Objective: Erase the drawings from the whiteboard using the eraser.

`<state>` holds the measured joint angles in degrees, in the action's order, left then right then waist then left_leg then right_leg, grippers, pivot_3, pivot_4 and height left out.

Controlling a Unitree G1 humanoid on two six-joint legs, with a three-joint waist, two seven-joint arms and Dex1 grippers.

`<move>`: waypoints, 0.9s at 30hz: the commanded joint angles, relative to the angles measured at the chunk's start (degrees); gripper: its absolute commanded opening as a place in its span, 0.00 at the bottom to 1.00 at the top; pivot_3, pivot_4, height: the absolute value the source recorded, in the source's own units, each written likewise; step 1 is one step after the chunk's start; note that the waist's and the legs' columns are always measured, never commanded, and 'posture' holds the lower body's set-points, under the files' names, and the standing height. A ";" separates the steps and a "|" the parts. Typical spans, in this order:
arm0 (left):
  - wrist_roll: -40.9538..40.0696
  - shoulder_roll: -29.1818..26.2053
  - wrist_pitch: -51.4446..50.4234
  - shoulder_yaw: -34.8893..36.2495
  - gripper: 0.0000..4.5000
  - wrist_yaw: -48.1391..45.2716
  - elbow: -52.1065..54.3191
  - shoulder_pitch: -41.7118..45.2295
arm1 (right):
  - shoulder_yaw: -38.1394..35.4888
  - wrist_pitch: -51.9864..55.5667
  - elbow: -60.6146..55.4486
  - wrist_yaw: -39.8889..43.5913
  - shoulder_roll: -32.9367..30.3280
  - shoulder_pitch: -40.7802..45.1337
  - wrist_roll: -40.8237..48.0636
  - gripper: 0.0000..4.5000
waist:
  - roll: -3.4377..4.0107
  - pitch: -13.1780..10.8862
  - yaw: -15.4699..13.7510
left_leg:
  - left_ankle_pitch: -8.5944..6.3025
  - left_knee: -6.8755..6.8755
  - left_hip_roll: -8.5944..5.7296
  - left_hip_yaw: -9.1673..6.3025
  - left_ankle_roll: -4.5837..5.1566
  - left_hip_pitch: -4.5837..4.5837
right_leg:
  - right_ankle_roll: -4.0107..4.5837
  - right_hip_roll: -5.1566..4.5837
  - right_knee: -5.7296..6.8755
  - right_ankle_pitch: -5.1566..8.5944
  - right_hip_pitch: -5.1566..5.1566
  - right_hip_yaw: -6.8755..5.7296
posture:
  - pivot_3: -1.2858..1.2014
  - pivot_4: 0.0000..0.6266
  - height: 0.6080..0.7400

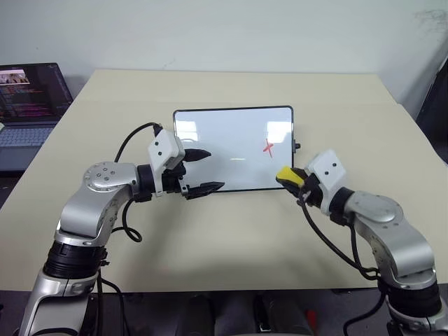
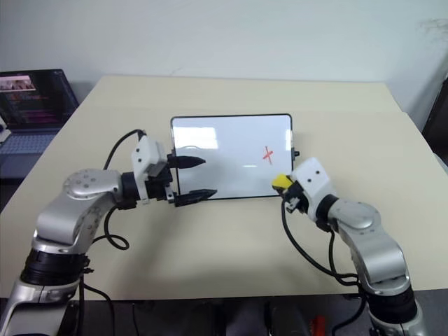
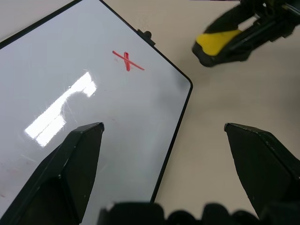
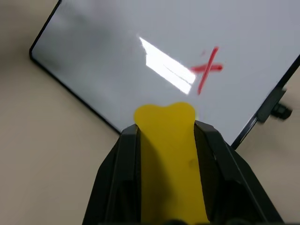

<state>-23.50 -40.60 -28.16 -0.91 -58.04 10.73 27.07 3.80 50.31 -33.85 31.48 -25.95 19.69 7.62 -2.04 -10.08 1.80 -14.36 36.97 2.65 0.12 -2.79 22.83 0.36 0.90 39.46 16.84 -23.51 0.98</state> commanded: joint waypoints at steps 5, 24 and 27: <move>-0.25 -0.96 0.48 1.40 1.00 0.46 2.59 -2.29 | 5.40 -10.84 13.81 -6.31 2.00 11.09 -7.09 0.27 | 0.00 0.00 0.18 | 0.00 -0.02 0.03 0.03 0.00 -0.03 | 0.19 0.01 0.01 -0.11 -0.01 0.00 | 0.52 0.24 1.00; -1.47 -1.75 -1.51 3.02 1.00 1.65 4.76 -3.83 | 8.48 -20.04 29.52 -6.42 3.73 15.98 -12.24 0.27 | 0.00 0.00 -0.08 | 0.00 0.06 0.03 0.01 0.01 -0.06 | 0.27 -0.10 0.22 -0.13 0.01 -0.05 | 0.52 0.24 1.00; -1.63 -1.79 -1.77 3.02 1.00 1.61 4.88 -3.84 | 7.04 -22.20 32.23 -9.20 4.82 18.54 -13.05 0.27 | 0.00 0.00 0.11 | 0.01 0.08 0.02 0.02 0.00 -0.13 | 0.27 -0.09 0.38 -0.13 0.00 0.04 | 0.52 0.24 1.00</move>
<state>-24.24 -41.60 -29.90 0.47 -56.79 13.68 22.82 13.25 30.22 -1.73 24.21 -21.25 36.19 -4.62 -2.04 -10.07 1.91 -14.35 37.05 2.66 0.14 -2.79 22.69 0.63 0.81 39.84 16.71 -23.51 1.01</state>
